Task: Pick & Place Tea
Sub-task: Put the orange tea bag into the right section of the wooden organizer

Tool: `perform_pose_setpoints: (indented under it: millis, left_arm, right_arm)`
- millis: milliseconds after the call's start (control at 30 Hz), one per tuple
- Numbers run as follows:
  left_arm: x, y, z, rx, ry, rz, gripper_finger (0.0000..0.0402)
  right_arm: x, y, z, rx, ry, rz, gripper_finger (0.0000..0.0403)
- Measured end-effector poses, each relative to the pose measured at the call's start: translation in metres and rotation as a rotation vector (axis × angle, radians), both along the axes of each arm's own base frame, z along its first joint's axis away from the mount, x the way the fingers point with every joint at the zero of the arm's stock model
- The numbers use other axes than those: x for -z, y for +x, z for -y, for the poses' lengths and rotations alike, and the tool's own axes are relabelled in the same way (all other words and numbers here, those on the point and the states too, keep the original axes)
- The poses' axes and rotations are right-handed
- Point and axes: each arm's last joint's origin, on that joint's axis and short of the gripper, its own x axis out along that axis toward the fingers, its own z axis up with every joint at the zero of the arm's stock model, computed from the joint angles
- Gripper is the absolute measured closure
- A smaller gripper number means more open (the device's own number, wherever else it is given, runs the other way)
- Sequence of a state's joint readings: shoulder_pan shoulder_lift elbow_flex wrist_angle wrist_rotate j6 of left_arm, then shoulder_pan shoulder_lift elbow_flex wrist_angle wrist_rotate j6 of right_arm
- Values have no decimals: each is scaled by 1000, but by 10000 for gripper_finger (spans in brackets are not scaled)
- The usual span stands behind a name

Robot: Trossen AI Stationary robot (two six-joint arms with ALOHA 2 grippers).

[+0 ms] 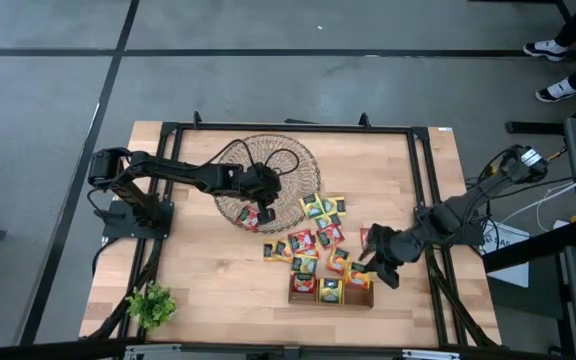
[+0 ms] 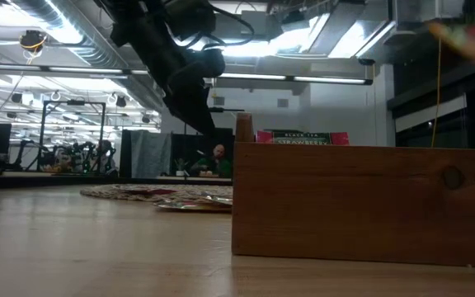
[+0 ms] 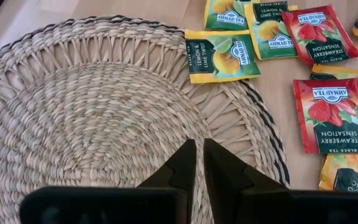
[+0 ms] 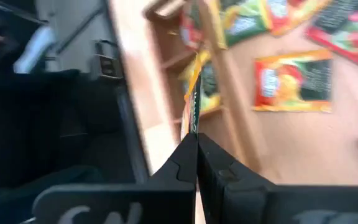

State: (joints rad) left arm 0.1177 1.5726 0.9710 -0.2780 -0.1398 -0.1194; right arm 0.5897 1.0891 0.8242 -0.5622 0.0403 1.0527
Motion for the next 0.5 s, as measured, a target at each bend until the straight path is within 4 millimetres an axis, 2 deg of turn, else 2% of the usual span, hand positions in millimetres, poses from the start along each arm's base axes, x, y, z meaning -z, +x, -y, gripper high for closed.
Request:
perform_pose_setpoints:
  millis: [300,500]
  left_arm:
    - [-1,1,0,1,4,20,373]
    - [-1,1,0,0,3,20,373]
  right_arm:
    - [37,-10,-13,-37,-95,-77,399]
    - [56,-9,-15,-34,-60,4,399]
